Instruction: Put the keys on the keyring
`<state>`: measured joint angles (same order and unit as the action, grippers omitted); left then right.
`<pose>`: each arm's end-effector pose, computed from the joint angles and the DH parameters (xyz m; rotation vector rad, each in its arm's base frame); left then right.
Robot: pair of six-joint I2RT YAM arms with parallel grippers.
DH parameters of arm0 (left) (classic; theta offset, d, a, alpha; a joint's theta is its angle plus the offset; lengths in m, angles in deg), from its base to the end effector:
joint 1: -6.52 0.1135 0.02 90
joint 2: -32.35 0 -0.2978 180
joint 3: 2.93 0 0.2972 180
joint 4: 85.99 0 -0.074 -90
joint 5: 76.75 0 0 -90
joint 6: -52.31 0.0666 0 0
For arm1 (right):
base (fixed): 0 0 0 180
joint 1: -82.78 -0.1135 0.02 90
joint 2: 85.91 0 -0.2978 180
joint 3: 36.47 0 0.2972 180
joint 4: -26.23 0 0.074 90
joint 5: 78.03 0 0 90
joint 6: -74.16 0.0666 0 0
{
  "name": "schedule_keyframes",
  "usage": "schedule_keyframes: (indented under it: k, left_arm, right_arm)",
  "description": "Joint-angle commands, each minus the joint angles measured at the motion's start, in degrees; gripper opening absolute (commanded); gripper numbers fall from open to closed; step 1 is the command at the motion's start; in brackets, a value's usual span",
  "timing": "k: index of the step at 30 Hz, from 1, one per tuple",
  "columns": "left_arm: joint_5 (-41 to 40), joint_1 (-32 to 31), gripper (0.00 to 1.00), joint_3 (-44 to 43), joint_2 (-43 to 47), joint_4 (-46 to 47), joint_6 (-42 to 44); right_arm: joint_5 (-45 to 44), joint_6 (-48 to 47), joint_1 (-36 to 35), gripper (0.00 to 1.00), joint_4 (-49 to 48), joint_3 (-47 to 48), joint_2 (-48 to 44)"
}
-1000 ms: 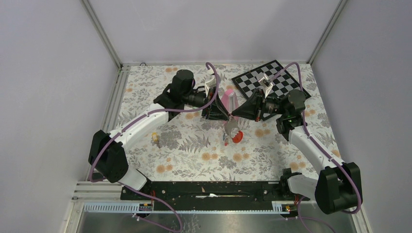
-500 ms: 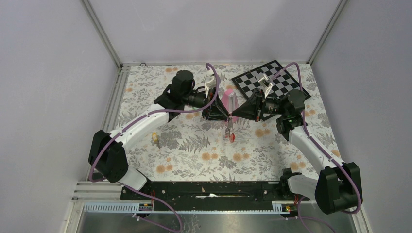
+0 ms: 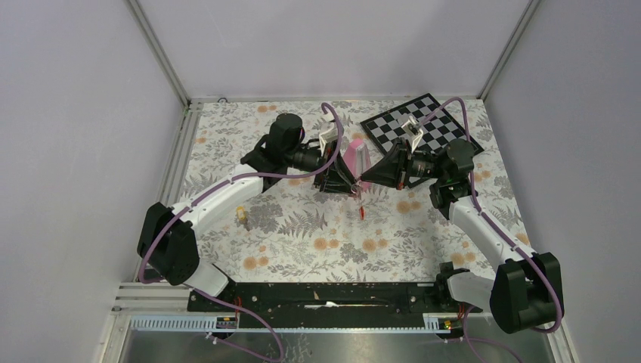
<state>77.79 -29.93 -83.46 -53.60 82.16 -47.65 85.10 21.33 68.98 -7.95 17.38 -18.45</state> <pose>0.2803 -0.2818 0.3520 1.2374 1.5735 -1.5801 0.2587 0.1292 0.3514 -0.9566 1.3528 1.4596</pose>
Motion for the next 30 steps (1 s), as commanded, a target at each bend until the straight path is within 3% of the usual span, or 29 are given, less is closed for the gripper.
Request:
schedule_keyframes:
  k: [1, 18, 26, 30]
  left_arm:
    - [0.6, -0.4, 0.45, 0.1, 2.1, 2.6, 0.8]
    - [-0.8, -1.2, 0.40, -3.8, -0.2, 2.4, -1.0]
    - [-0.8, -1.6, 0.28, -4.6, -1.1, 2.9, -1.7]
    - [-0.7, -1.6, 0.17, -4.4, -0.9, 3.1, -1.7]
  right_arm:
    - [-0.5, -0.7, 0.3, 0.00, -2.2, 0.6, -0.3]
    - [-0.8, -3.1, 0.3, 0.00, 0.1, -0.3, -0.3]
    - [-0.8, -3.5, 0.3, 0.00, 0.6, -0.4, -0.4]
    - [-0.8, -3.9, 0.3, 0.00, 1.0, -0.6, -0.5]
